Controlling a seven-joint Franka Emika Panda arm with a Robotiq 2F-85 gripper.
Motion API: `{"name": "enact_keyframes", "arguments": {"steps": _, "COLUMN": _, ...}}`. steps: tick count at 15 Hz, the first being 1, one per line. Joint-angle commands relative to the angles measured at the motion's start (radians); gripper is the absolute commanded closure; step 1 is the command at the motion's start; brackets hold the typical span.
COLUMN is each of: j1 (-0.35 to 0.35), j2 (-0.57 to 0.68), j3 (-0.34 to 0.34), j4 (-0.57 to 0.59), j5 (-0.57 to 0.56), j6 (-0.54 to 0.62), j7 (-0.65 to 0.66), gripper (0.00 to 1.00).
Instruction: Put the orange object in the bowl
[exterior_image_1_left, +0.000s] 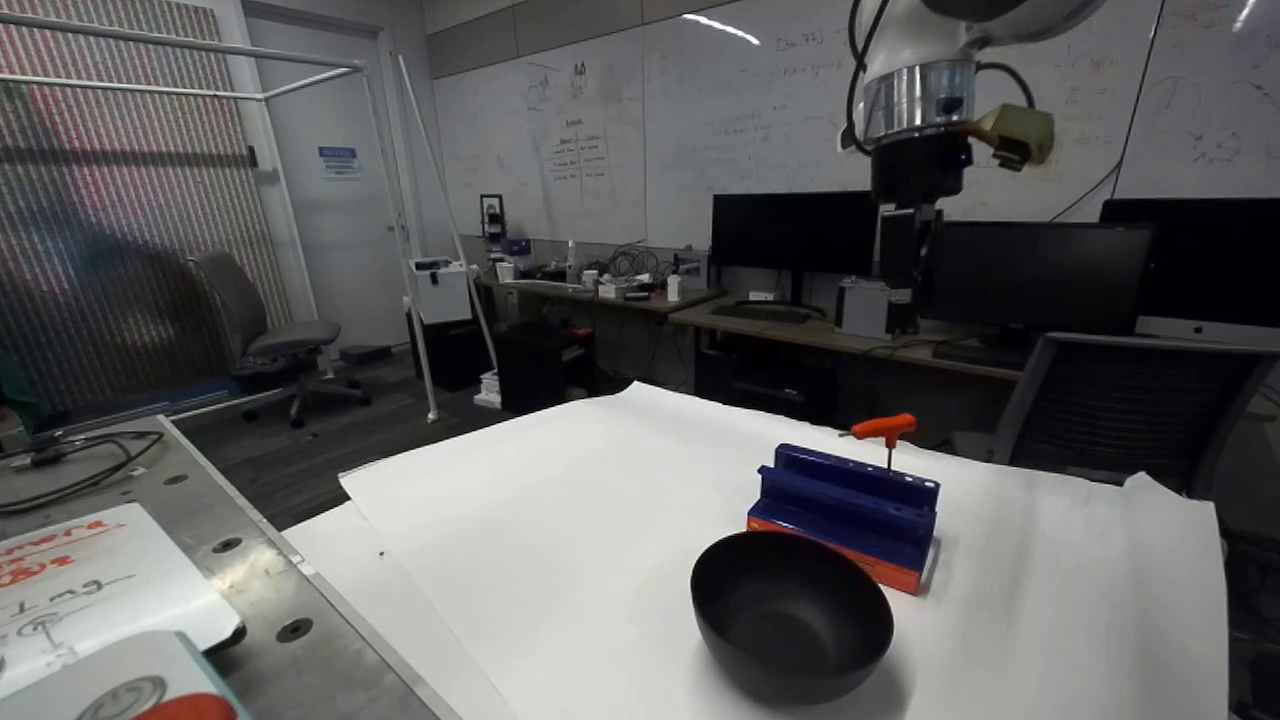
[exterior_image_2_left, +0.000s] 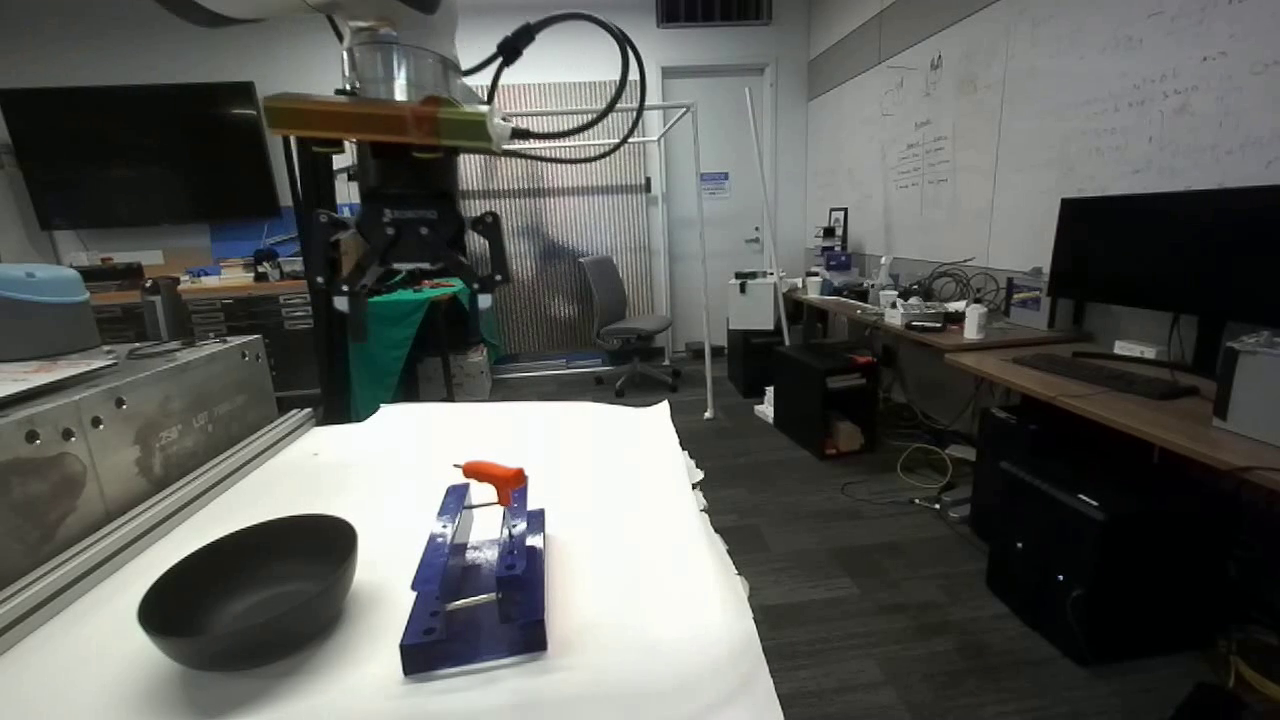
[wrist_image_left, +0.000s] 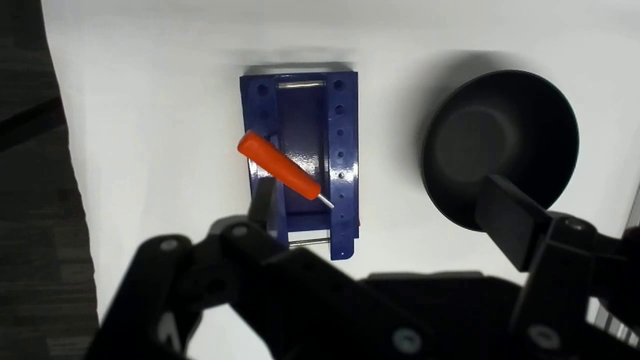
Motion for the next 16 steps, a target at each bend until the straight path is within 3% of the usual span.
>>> {"name": "enact_keyframes", "arguments": {"steps": 1, "j1": -0.03, "j2": 0.151, "j3": -0.012, "j4": 0.169, "j5": 0.057, "j6": -0.103, "j7": -0.118, "gripper": 0.0}}
{"name": "enact_keyframes", "arguments": {"steps": 3, "j1": -0.047, "j2": 0.207, "j3": -0.006, "j4": 0.215, "j5": 0.061, "j6": -0.147, "j7": -0.162, "gripper": 0.0}}
{"name": "enact_keyframes", "arguments": {"steps": 8, "j1": -0.056, "j2": 0.248, "j3": 0.01, "j4": 0.177, "j5": 0.045, "j6": -0.082, "j7": -0.211, "gripper": 0.0}}
{"name": "enact_keyframes", "arguments": {"steps": 16, "j1": -0.097, "j2": 0.319, "j3": 0.01, "j4": 0.208, "j5": 0.065, "j6": -0.065, "j7": -0.315, "gripper": 0.0}}
